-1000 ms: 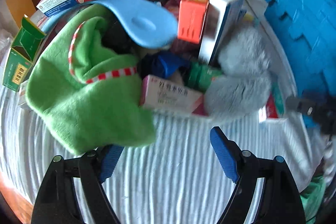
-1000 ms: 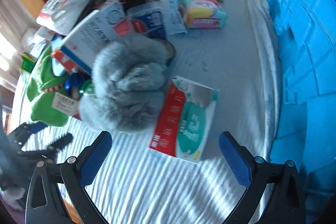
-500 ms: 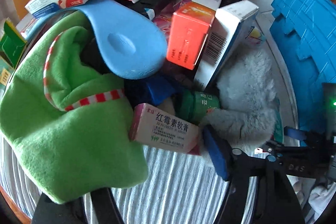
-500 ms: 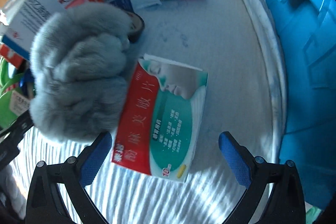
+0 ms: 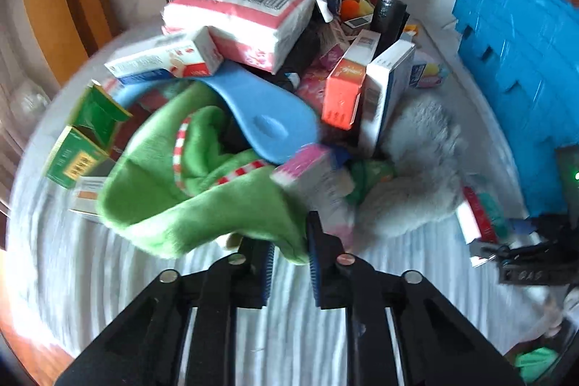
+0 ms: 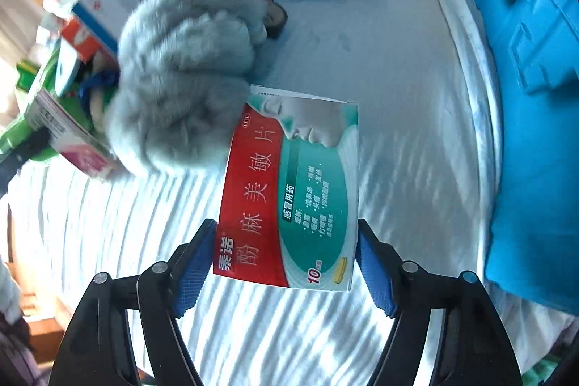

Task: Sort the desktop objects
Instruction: 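Lift both held boxes up from the table, then carry both boxes over the blue crate and open both grippers, then withdraw both grippers from the crate back toward the pile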

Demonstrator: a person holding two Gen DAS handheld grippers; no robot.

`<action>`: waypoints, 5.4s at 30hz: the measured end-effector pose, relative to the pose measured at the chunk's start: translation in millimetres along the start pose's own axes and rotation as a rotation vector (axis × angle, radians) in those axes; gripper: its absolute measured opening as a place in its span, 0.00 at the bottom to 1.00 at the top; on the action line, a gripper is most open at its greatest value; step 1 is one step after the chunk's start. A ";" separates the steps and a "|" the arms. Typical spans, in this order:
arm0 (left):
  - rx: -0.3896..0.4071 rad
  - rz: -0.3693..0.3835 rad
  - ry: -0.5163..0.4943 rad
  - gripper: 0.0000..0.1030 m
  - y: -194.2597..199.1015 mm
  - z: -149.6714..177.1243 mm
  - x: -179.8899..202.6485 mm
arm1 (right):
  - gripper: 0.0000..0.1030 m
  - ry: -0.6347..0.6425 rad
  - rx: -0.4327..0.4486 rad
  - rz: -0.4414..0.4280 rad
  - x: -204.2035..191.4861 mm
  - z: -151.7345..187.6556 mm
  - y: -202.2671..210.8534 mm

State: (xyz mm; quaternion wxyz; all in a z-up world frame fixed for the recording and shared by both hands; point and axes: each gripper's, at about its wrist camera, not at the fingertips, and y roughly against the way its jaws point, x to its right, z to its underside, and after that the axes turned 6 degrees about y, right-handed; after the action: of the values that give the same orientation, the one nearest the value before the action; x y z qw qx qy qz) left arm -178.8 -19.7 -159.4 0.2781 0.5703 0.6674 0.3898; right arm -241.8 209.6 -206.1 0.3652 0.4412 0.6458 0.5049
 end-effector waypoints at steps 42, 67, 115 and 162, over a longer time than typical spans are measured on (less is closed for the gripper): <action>-0.119 -0.031 0.208 0.27 -65.1 1.1 36.0 | 0.84 0.041 0.021 0.002 0.0 -48.4 13.9; 0.378 0.164 -0.011 0.27 146.4 -63.0 64.6 | 0.72 0.168 0.698 0.103 -10.7 7.7 240.6; 0.009 0.216 -0.575 0.28 110.4 -148.1 547.8 | 0.72 -0.090 0.243 0.438 393.4 0.8 280.6; 0.370 -0.180 0.259 0.80 173.9 -65.0 11.1 | 1.00 0.154 0.990 -0.018 47.9 4.4 346.4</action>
State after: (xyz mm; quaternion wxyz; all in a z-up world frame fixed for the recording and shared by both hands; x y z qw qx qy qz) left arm -139.3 -14.1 22.3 0.1144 0.4952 0.8057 0.3043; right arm -184.6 290.9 129.2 0.0677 0.5175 0.8367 0.1659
